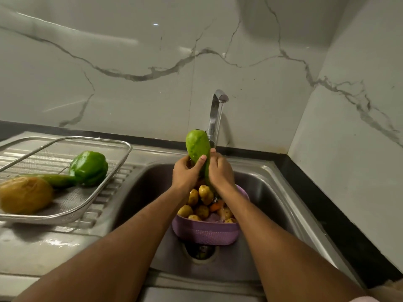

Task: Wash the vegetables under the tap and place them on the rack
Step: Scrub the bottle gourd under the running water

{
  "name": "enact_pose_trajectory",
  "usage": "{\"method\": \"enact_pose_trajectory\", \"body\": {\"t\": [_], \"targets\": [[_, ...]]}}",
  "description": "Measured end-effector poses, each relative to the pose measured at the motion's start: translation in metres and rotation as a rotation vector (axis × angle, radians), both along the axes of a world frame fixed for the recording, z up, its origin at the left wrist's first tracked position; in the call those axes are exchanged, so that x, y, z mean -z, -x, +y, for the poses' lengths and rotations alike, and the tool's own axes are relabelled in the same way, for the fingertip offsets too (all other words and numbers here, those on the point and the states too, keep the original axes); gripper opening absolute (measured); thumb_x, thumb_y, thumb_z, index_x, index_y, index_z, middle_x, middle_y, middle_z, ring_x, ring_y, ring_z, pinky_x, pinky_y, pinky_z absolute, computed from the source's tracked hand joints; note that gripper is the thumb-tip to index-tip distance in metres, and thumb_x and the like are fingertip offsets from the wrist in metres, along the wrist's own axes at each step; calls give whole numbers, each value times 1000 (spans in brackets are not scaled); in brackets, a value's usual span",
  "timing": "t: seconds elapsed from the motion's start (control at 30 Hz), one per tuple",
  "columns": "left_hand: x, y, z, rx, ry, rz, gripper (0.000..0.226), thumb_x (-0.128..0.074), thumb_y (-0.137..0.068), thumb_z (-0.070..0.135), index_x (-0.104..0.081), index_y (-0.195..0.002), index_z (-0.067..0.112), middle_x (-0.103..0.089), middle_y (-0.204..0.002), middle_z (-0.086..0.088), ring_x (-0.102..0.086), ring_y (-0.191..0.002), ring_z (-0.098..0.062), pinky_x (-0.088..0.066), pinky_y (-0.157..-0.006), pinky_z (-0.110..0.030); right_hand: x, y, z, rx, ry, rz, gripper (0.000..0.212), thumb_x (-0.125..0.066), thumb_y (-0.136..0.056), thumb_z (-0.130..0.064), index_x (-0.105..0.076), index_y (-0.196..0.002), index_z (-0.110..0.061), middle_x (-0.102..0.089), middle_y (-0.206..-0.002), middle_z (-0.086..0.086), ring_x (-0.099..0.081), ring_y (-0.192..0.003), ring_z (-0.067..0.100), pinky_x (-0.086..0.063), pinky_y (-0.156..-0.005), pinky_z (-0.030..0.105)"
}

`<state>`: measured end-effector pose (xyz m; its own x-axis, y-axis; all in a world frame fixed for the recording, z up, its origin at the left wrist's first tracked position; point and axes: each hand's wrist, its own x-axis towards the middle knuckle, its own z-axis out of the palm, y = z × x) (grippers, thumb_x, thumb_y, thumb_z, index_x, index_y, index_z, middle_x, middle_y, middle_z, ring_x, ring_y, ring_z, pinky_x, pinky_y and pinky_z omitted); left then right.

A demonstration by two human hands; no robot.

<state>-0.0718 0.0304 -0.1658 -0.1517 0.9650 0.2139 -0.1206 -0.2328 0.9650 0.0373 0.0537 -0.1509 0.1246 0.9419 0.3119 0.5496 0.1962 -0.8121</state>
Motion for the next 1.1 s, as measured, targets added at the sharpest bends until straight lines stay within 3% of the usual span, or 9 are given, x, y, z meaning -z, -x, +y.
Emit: {"method": "enact_pose_trajectory", "body": {"t": [0.07,0.17,0.33,0.47,0.57,0.73,0.9,1.1], "targets": [[-3,-1,-1,16,-25,-28,15,-70,-96,32,-67,-111,30,-76,-108,1,-74,-102,-14,-62,-90,-40,2,-5,-1,-18,-31,0,53,-22,-110,-52,-65,-121,-22,-69,-107,3,-65,-101,22,-53,-91,42],[-13,2,-6,36,-66,-84,18,-69,-98,26,-65,-115,25,-76,-106,6,-75,-99,-10,-62,-83,-31,4,-11,-3,10,-71,-59,57,-21,-110,-53,-68,-116,-21,-66,-97,-1,-64,-96,19,-48,-85,37],[-16,2,-12,110,-100,-38,22,-64,-100,21,-64,-122,20,-77,-106,5,-74,-101,-10,-61,-76,-26,-1,-21,-1,148,34,-123,69,-15,-110,-54,-69,-115,-12,-69,-112,12,-65,-108,30,-44,-88,38],[-11,0,-11,95,-116,4,26,-62,-101,24,-62,-127,19,-74,-113,2,-73,-101,-6,-59,-75,-22,-9,-4,1,49,-31,-13,63,-15,-110,-54,-67,-98,-21,-67,-94,2,-65,-91,21,-47,-78,35],[-8,-2,-6,66,-112,-35,16,-63,-101,24,-63,-117,28,-75,-109,6,-73,-102,-7,-61,-81,-28,2,-8,0,-13,-36,-2,54,-19,-110,-54,-65,-102,-26,-68,-95,-2,-66,-90,17,-51,-82,37],[-6,-4,-8,66,-38,-195,15,-65,-99,23,-61,-107,36,-72,-107,10,-71,-108,-14,-59,-94,-41,23,-28,-12,26,16,-132,65,-18,-107,-60,-71,-101,-24,-68,-85,-9,-64,-83,9,-45,-71,28],[-14,1,-11,68,-29,-212,29,-61,-102,24,-61,-131,19,-74,-120,0,-71,-112,-17,-58,-99,-46,11,-26,-13,67,-50,-196,65,-20,-109,-56,-73,-109,-18,-74,-100,7,-68,-95,25,-53,-87,41],[-13,4,-7,77,-4,-185,26,-57,-105,28,-61,-129,22,-73,-121,-2,-70,-113,-19,-56,-101,-49,-4,-3,-9,-21,-105,-105,54,-25,-111,-50,-69,-102,-19,-69,-89,0,-67,-87,19,-54,-79,39]]}}
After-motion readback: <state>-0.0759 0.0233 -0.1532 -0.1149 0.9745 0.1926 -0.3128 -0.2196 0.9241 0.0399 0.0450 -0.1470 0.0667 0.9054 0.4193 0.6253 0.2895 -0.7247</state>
